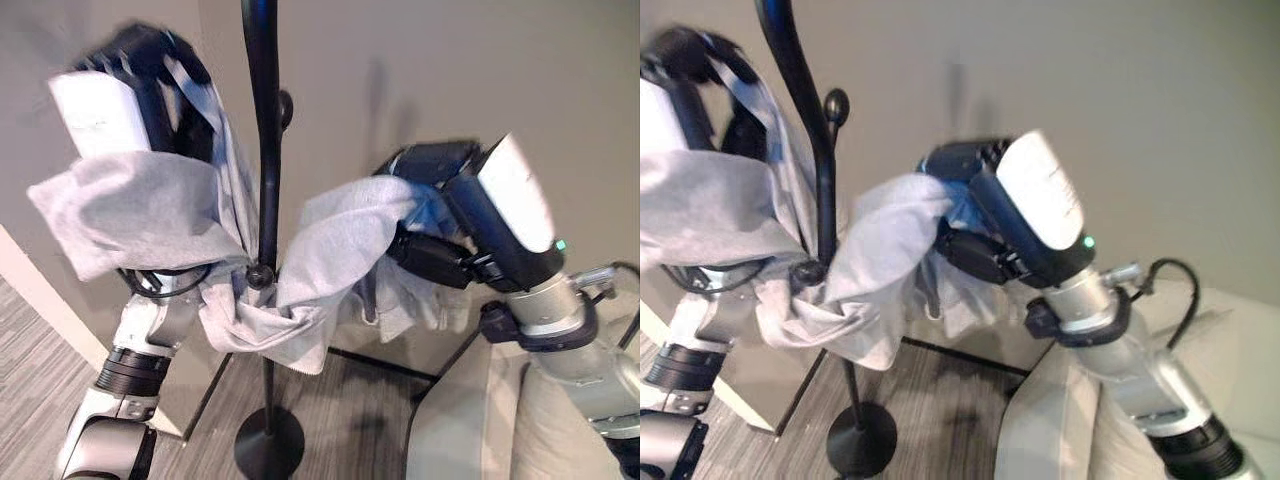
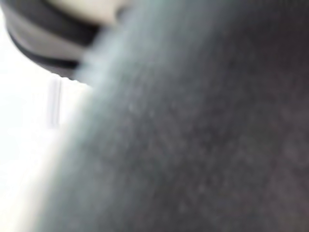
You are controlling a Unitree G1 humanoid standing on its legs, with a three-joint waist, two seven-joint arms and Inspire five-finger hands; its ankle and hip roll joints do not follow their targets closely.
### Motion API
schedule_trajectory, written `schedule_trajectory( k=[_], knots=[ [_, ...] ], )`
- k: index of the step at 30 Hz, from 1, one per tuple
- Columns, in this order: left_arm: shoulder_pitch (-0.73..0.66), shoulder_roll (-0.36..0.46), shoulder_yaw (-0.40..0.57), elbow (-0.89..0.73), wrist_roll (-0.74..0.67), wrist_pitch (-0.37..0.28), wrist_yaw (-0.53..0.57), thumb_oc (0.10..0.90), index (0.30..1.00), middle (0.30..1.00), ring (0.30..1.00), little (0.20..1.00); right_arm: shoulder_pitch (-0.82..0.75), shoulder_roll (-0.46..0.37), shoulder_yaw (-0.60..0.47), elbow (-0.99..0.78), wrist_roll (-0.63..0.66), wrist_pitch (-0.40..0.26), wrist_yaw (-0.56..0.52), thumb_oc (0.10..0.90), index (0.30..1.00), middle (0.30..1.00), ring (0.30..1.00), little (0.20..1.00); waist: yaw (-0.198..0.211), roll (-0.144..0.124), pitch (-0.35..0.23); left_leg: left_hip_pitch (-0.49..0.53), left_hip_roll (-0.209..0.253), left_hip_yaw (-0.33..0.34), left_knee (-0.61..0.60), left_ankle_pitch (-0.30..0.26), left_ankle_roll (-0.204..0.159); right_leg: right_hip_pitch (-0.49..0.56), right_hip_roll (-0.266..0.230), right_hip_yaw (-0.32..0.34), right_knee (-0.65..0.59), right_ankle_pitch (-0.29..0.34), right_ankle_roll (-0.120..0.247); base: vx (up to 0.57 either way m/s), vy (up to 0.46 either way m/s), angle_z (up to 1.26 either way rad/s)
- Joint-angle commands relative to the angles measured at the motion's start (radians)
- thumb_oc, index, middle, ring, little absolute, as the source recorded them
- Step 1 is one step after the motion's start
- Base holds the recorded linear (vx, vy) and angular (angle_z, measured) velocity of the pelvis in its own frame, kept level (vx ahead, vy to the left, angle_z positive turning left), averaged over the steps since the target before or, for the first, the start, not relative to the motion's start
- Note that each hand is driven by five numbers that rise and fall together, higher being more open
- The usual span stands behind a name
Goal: Hang the clothes on the sofa on the clothes rack.
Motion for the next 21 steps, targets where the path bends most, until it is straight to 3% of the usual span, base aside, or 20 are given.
schedule_trajectory(
  k=[1,11,21],
  knots=[
    [-0.086,0.043,0.057,-0.032,0.055,-0.019,0.018,0.400,0.300,0.300,0.300,0.300,-0.084,0.041,-0.116,0.036,-0.017,0.011,-0.133,0.400,0.300,0.300,0.300,0.300,0.053,-0.029,-0.108,0.197,0.097,0.030,0.006,-0.155,-0.090,-0.084,-0.057,0.005,0.043,0.106,0.087,0.00,0.000,0.00],
    [-0.034,0.040,0.090,-0.138,0.055,-0.073,-0.028,0.400,0.300,0.300,0.300,0.300,-0.033,0.056,-0.227,0.035,-0.020,-0.006,-0.150,0.400,0.300,0.300,0.300,0.300,0.058,-0.017,-0.111,0.190,0.089,0.015,0.006,-0.159,-0.082,-0.076,-0.065,0.001,0.018,0.116,0.093,-0.01,-0.001,0.04],
    [0.324,0.000,0.161,-0.295,-0.019,-0.204,-0.097,0.400,0.300,0.300,0.300,0.300,0.185,0.085,-0.306,-0.044,0.028,-0.050,-0.074,0.400,0.300,0.300,0.300,0.300,0.064,-0.014,-0.082,0.180,0.106,0.001,0.006,-0.142,-0.090,-0.083,-0.047,-0.003,0.012,0.110,0.082,-0.02,-0.045,0.02]
  ],
)
